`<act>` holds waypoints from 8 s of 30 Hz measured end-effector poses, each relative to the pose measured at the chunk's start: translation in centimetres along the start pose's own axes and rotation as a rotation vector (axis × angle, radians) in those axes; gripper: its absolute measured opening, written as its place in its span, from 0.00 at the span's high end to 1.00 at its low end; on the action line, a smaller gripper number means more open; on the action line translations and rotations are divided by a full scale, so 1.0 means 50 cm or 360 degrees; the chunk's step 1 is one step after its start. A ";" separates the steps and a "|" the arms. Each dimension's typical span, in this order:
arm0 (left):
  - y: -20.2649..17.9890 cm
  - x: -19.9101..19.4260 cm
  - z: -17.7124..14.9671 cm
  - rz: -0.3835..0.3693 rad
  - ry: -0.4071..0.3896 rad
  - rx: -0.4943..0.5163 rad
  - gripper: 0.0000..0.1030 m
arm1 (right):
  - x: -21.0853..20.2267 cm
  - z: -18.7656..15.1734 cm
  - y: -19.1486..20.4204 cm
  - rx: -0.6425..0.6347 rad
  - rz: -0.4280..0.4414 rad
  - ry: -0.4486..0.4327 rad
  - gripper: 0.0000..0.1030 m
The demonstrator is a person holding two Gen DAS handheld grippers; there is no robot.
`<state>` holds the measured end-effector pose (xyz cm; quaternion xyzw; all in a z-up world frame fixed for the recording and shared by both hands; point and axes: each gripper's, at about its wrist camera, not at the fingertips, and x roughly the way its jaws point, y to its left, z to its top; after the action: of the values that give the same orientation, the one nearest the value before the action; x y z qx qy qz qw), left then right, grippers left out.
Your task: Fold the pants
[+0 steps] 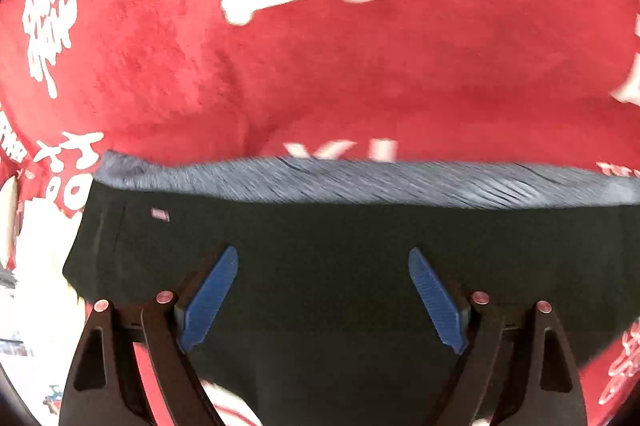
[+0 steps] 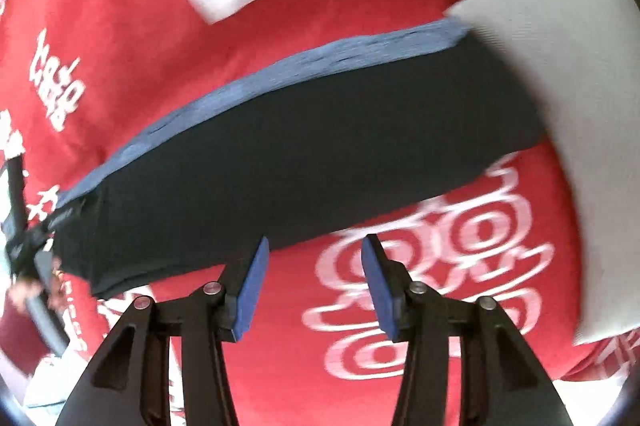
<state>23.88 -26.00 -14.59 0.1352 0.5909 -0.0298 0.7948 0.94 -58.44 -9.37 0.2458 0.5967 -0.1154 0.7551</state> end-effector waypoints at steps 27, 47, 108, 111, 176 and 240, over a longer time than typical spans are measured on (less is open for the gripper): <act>0.337 0.123 -0.128 -0.0085 0.0069 0.0105 0.00 | 0.250 -0.206 0.492 0.0144 0.0826 0.0324 0.49; 0.358 0.126 -0.132 -0.0097 0.0074 0.0260 0.00 | 0.239 -0.239 0.456 0.0090 0.0599 0.0456 0.93; 0.037 0.079 -0.036 -0.0335 0.0088 -0.0044 0.00 | 0.134 0.286 -0.075 0.0144 -0.0361 -0.0150 0.78; 0.031 0.072 -0.036 -0.0319 0.0087 -0.0034 0.00 | 0.091 0.237 -0.045 0.0135 -0.0204 -0.0142 0.47; -0.468 -0.125 -0.037 -0.0310 0.0006 0.0444 0.00 | 0.026 -0.066 -0.271 0.1092 0.0741 -0.0495 0.16; 0.190 -0.091 -0.049 -0.0548 -0.0015 0.0071 0.20 | 0.127 -0.216 0.561 -0.1232 -0.0698 -0.0440 0.39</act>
<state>22.20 -16.77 -9.24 0.0495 0.6007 -0.1793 0.7775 6.62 -28.27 -10.70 -0.2036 0.5275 -0.0728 0.8216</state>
